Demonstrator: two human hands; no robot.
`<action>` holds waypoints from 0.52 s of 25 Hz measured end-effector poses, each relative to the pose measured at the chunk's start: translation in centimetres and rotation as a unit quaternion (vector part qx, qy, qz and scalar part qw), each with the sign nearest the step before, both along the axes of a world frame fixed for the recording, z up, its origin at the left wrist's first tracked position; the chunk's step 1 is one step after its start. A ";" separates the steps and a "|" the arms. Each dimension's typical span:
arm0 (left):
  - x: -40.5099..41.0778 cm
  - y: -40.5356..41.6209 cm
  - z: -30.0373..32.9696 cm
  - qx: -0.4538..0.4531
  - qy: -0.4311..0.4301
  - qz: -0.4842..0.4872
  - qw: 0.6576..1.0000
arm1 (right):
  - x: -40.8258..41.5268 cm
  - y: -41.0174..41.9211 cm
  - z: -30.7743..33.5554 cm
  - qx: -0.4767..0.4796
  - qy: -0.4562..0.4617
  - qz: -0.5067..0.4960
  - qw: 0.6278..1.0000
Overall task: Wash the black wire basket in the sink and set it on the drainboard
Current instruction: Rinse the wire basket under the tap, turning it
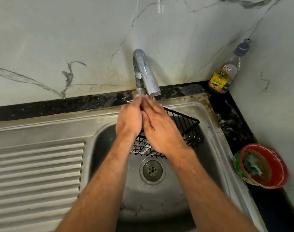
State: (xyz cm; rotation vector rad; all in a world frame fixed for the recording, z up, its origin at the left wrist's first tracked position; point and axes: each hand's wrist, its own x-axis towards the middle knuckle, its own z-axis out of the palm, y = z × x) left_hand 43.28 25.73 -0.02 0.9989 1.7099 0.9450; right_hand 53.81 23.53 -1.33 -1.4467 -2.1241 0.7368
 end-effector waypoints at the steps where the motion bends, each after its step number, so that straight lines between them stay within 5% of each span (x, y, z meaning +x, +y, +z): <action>1: -0.4 -0.2 -0.2 0.008 -0.031 0.016 0.999 | 0.1 0.6 0.1 0.006 -0.013 0.037 0.999; 4: -1.4 -1.1 -0.8 0.023 -0.047 0.089 0.995 | 1.4 1.9 -0.9 -0.039 -0.073 0.056 0.995; 8: -1.6 -2.3 -1.8 0.030 -0.069 0.116 0.990 | 2.1 2.7 -1.9 -0.144 -0.124 -0.082 0.978; 13: -2.3 -2.1 -2.2 0.053 -0.095 0.150 0.983 | -0.6 1.2 -1.1 0.028 -0.065 0.067 0.995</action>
